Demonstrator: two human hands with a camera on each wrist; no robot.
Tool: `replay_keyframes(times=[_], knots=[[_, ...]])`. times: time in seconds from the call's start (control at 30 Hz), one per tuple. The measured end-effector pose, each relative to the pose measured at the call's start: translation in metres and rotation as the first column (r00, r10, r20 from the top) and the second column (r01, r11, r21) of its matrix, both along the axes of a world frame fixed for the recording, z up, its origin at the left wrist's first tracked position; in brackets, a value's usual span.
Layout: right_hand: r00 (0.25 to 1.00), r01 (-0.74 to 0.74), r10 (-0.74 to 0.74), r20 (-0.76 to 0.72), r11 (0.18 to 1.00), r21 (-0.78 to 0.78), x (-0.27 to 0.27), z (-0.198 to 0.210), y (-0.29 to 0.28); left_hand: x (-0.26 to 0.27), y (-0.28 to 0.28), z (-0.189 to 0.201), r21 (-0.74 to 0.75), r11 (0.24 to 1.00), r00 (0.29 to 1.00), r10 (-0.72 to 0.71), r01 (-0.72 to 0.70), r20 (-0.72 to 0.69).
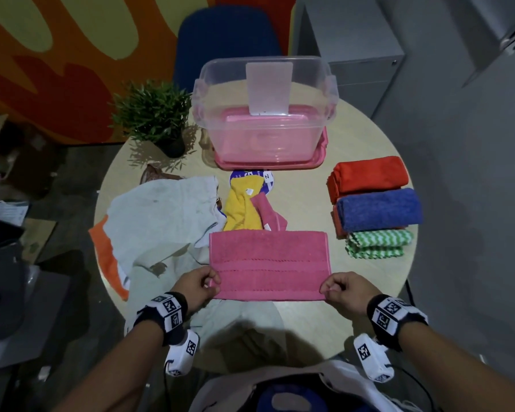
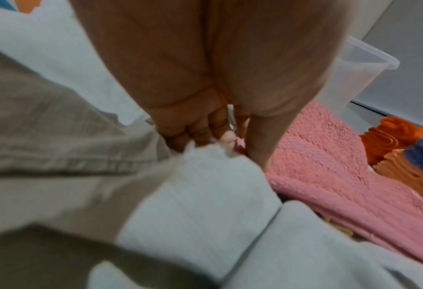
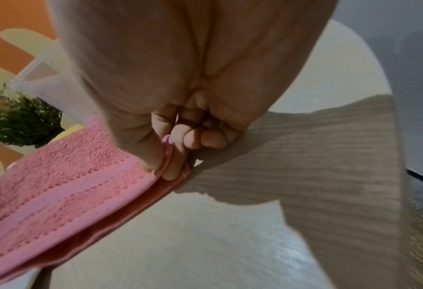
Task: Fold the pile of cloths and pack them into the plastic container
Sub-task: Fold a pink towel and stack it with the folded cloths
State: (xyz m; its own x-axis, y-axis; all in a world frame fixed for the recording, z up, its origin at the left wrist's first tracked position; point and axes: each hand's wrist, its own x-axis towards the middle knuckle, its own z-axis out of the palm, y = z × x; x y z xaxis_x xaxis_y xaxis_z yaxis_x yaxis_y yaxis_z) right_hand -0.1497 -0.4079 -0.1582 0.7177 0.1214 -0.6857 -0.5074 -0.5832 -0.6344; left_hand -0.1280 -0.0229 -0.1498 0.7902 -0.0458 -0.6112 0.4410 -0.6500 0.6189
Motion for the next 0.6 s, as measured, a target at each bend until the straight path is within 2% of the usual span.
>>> replay_keyframes(times=[0.1,0.2,0.4,0.47,0.5,0.57,0.6], knots=[[0.998,-0.029,0.034,0.055,0.996,-0.090,0.001,0.005,0.006,-0.003,-0.002,-0.001,0.023,1.000,0.999,-0.017,0.016,0.031],[0.990,-0.098,0.113,0.085,0.982,-0.159,0.002,0.009,0.013,0.000,-0.003,0.002,0.104,0.990,0.994,-0.105,0.100,0.043],[0.968,-0.225,0.246,0.051,0.937,-0.267,0.014,0.020,0.017,0.018,-0.011,0.017,0.313,0.890,0.932,-0.361,0.331,0.040],[0.972,-0.170,0.206,0.112,0.948,-0.270,0.024,0.024,0.019,0.029,-0.012,0.027,0.385,0.876,0.925,-0.360,0.292,0.118],[0.969,-0.124,0.174,0.173,0.956,-0.266,0.030,0.026,0.021,0.036,-0.013,0.032,0.403,0.887,0.921,-0.329,0.227,0.207],[0.936,-0.066,0.155,0.317,0.959,-0.275,0.045,0.027,0.029,0.050,-0.016,0.038,0.377,0.921,0.885,-0.253,0.097,0.390],[0.906,-0.073,0.191,0.378,0.949,-0.305,0.052,0.027,0.033,0.057,-0.018,0.039,0.374,0.925,0.868,-0.241,0.071,0.433]])
